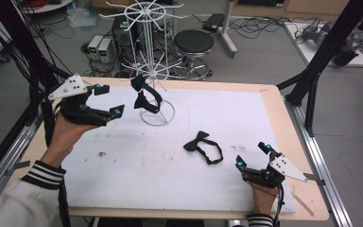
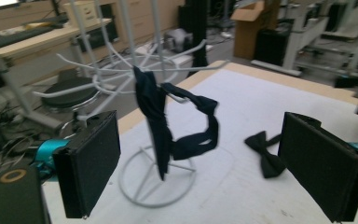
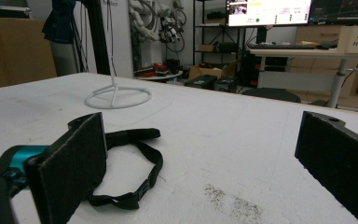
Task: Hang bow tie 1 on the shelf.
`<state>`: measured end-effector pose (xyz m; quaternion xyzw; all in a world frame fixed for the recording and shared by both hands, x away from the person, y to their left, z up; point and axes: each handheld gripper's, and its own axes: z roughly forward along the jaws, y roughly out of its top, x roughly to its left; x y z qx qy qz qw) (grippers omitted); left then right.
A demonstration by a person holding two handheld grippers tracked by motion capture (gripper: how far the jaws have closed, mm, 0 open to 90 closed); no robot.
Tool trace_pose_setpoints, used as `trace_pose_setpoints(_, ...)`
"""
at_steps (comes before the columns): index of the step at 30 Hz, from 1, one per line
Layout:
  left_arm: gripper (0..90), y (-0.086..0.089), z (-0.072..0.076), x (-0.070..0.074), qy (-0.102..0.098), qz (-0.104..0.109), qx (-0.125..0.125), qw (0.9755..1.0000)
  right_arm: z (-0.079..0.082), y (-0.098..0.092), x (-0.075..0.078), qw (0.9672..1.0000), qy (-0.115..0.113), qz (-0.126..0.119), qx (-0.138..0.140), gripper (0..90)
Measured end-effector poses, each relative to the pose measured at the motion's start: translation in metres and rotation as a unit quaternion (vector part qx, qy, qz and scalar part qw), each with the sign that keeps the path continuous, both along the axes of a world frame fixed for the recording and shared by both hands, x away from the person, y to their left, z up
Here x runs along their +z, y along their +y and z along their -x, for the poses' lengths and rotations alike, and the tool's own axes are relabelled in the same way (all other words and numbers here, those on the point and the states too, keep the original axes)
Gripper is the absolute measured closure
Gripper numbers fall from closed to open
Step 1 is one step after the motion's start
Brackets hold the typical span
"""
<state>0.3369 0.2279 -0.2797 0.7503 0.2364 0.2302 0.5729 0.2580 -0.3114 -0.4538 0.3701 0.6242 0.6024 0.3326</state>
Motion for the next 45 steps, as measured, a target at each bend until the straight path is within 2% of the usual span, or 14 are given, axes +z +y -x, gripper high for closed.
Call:
trace_pose_setpoints(4, 13.3, 0.008, 0.008, -0.013, -0.014, 0.018, -0.011, 0.9997, 0.0, 0.0, 0.0, 1.0, 0.0, 0.0, 0.0, 1.4)
trace_pose_setpoints(7, 13.3, 0.013, 0.011, -0.022, -0.014, 0.027, -0.017, 0.9994, 0.0, 0.0, 0.0, 1.0, 0.0, 0.0, 0.0, 1.4)
trace_pose_setpoints(13, 13.2, 0.019, 0.019, -0.04, -0.025, 0.032, -0.034, 0.9986, 0.0, 0.0, 0.0, 1.0, 0.0, 0.003, -0.003, 1.4)
trace_pose_setpoints(17, 13.2, 0.024, 0.023, -0.052, -0.021, 0.036, -0.033, 0.9986, 0.0, 0.001, 0.0, 1.0, 0.0, 0.004, -0.004, 1.4)
trace_pose_setpoints(25, 13.0, 0.032, 0.028, -0.074, -0.018, 0.058, -0.038, 0.9974, 0.0, 0.002, 0.0, 0.9999, 0.0, 0.01, -0.004, 1.4)
trace_pose_setpoints(32, 13.0, 0.034, 0.032, -0.093, -0.029, 0.056, -0.039, 0.9973, -0.001, 0.004, 0.001, 0.9998, 0.003, 0.019, -0.003, 1.4)
trace_pose_setpoints(40, 13.0, 0.039, 0.034, -0.111, -0.022, 0.059, -0.033, 0.9974, -0.001, 0.004, 0.001, 0.9997, -0.001, 0.025, -0.006, 1.3)
trace_pose_setpoints(45, 13.1, 0.041, 0.033, -0.118, 0.0, 0.06, -0.017, 0.9981, 0.0, 0.005, 0.001, 0.9997, 0.004, 0.024, -0.006, 1.4)
